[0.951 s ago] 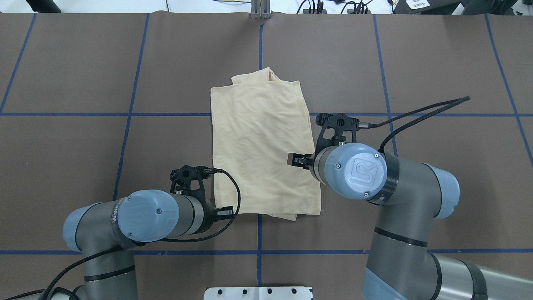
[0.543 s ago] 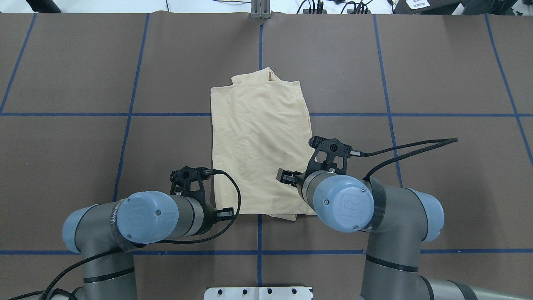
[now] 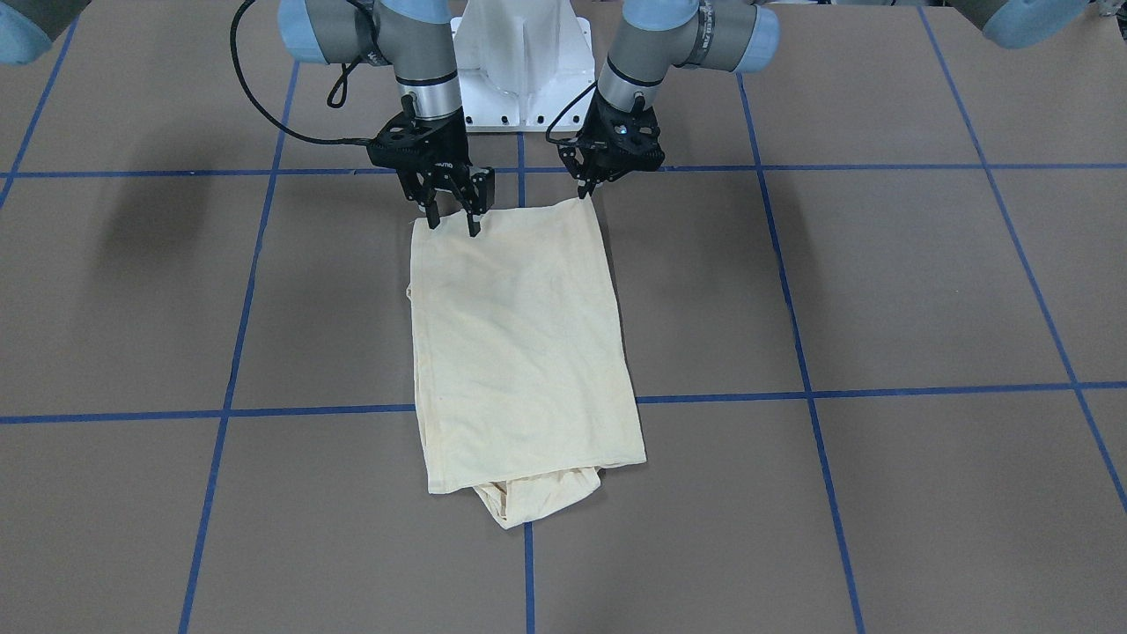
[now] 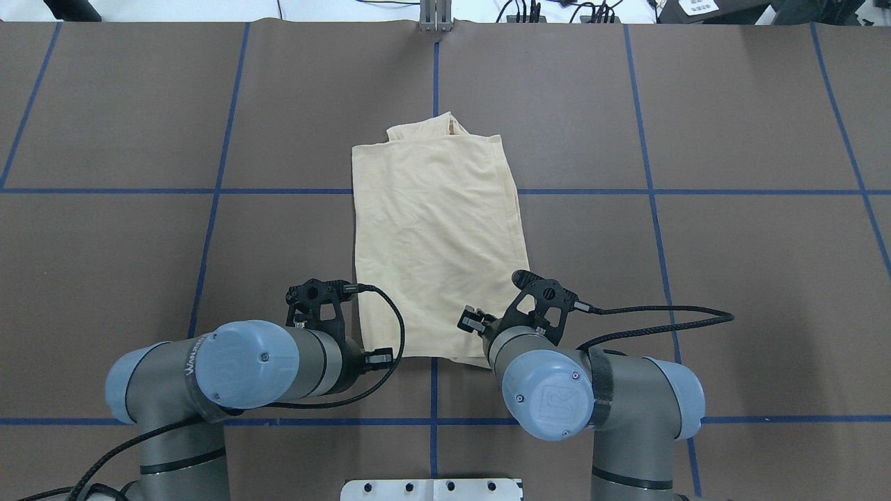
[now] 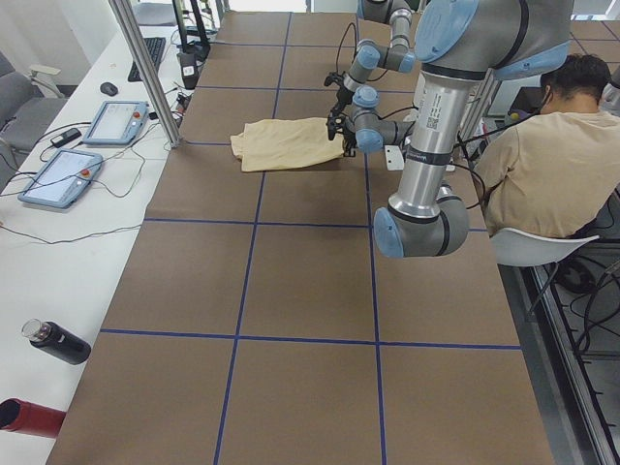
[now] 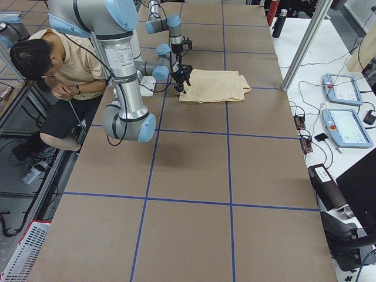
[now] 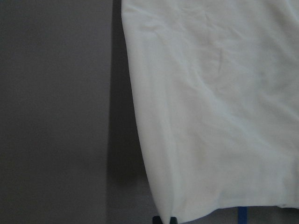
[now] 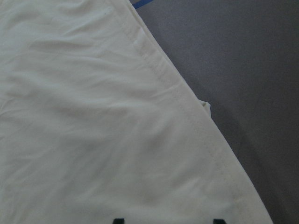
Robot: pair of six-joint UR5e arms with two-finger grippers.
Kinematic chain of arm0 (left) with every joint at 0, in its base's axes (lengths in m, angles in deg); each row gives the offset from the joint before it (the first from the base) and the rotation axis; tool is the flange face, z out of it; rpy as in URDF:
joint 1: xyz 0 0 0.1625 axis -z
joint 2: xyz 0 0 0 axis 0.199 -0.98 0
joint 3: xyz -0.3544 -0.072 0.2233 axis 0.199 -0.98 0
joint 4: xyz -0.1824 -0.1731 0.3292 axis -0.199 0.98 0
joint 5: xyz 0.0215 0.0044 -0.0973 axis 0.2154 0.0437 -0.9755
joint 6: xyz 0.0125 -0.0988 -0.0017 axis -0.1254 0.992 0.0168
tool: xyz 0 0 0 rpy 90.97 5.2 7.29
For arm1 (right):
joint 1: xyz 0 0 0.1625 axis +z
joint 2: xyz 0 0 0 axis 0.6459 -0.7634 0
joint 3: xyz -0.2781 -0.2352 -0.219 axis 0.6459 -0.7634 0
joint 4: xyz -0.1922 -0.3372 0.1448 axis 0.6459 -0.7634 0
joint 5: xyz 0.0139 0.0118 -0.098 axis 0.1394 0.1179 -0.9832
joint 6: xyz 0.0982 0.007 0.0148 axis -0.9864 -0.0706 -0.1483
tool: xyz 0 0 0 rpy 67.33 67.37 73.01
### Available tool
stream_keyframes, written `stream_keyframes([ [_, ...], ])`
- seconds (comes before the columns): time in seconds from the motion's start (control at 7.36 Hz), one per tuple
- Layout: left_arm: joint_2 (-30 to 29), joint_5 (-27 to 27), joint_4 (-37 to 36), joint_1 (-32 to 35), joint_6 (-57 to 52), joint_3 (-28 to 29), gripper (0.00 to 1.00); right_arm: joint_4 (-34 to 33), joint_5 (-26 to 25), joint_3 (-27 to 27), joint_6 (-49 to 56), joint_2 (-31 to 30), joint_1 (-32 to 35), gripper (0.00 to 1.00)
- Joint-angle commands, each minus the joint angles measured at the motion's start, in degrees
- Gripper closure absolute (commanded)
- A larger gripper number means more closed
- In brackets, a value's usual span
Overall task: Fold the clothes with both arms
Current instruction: 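Lower both grippers to the near corners of the folded shirt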
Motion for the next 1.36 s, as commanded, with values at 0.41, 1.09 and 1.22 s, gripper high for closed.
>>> stream_keyframes([
  [0.41, -0.07, -0.15, 0.33, -0.12, -0.08, -0.01, 1.00, 0.07, -0.35, -3.54, -0.63, 0.09, -0.23, 0.29],
  [1.09, 0.01, -0.07, 0.42, -0.21, -0.08, -0.01, 1.00, -0.37, -0.44, -3.73, -0.80, 1.76, 0.21, 1.00],
  [1.22, -0.07, -0.07, 0.42, -0.29, -0.08, -0.09, 1.00, -0.54, -0.44, -3.73, -0.72, 1.94, 0.21, 1.00],
])
